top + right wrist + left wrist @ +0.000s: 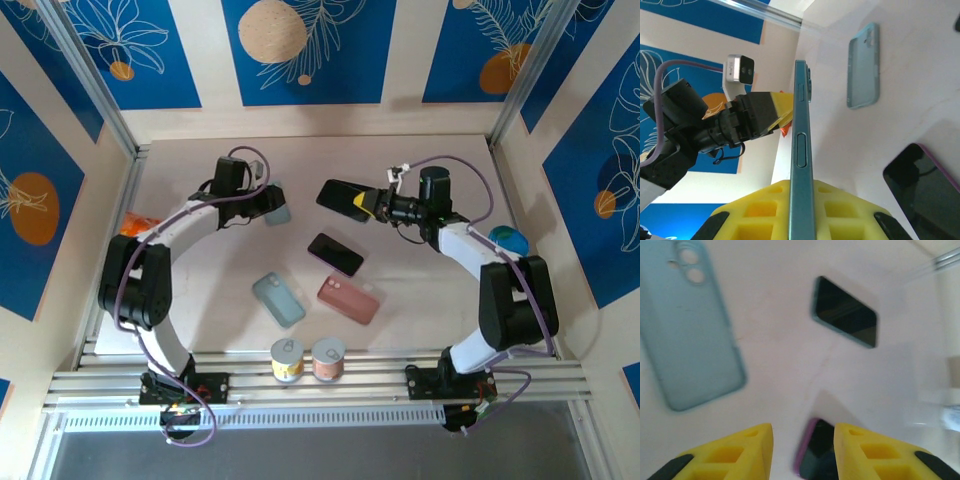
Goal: Put the phone into the phone case
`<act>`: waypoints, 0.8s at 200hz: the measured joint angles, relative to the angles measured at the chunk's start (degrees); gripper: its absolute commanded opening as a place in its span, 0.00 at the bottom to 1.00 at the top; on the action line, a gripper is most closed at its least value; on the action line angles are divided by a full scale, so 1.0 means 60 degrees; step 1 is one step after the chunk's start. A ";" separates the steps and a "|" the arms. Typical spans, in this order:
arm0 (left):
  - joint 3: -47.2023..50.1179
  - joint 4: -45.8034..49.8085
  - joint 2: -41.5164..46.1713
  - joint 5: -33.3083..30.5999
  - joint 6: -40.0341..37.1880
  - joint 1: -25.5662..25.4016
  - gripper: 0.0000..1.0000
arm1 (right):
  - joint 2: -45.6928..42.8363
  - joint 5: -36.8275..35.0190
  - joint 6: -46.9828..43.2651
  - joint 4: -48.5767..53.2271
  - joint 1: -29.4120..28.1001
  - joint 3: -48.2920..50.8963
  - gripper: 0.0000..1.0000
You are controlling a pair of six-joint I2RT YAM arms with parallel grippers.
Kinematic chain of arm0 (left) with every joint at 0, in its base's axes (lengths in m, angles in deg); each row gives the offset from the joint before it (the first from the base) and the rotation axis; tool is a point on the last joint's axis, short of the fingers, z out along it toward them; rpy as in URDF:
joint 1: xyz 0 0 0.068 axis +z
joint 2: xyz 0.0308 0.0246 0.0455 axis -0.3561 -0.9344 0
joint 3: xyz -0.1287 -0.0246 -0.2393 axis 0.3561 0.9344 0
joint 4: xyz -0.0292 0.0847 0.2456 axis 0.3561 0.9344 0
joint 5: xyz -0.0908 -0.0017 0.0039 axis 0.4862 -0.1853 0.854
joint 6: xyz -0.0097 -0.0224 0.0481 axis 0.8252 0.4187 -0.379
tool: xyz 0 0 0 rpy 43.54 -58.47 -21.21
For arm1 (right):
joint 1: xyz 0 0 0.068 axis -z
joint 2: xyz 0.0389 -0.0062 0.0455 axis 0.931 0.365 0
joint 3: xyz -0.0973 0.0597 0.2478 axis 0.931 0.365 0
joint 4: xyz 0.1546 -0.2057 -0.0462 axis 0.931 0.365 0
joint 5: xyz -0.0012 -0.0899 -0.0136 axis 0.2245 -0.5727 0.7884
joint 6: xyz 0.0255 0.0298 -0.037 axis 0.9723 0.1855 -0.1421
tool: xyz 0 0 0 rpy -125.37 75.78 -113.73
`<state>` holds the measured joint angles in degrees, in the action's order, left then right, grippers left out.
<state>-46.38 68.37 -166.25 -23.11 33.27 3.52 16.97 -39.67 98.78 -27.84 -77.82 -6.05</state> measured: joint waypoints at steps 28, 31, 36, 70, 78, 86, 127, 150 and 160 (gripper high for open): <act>-0.0306 0.0670 -0.0616 -0.0729 -0.0652 0.0000 0.36 | -0.0729 -0.0215 -0.0353 0.0627 0.0175 0.0084 0.00; -0.0342 0.0729 -0.0674 -0.0754 -0.0692 0.0000 0.36 | -0.0798 -0.0226 -0.0379 0.0656 0.0178 0.0098 0.00; -0.0401 0.0820 -0.0787 -0.0878 -0.0772 0.0000 0.36 | -0.0914 -0.0248 -0.0419 0.0714 0.0193 0.0124 0.00; -0.0929 0.1271 -0.1453 -0.1330 -0.1180 0.0000 0.36 | -0.1486 -0.0273 -0.0554 0.0951 0.0284 0.0368 0.00; -0.1042 0.1322 -0.1581 -0.1402 -0.1224 0.0000 0.36 | -0.1559 -0.0277 -0.0561 0.1016 0.0310 0.0423 0.00; -0.1144 0.1377 -0.1679 -0.1472 -0.1275 0.0000 0.36 | -0.1621 -0.0284 -0.0565 0.1104 0.0346 0.0463 0.00; -0.1523 0.1490 -0.2036 -0.1665 -0.1435 0.0000 0.36 | -0.1876 -0.0342 -0.0663 0.1344 0.0481 0.0499 0.00; -0.1599 0.1494 -0.2208 -0.1694 -0.1435 -0.0004 0.36 | -0.1989 -0.0342 -0.0670 0.1381 0.0535 0.0499 0.00; -0.1599 0.1494 -0.2244 -0.1694 -0.1435 -0.0004 0.35 | -0.2011 -0.0342 -0.0674 0.1395 0.0554 0.0499 0.00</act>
<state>-55.98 77.33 -179.71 -33.27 24.66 3.50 4.91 -41.72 94.74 -19.47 -74.50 -3.06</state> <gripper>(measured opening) 0.360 0.114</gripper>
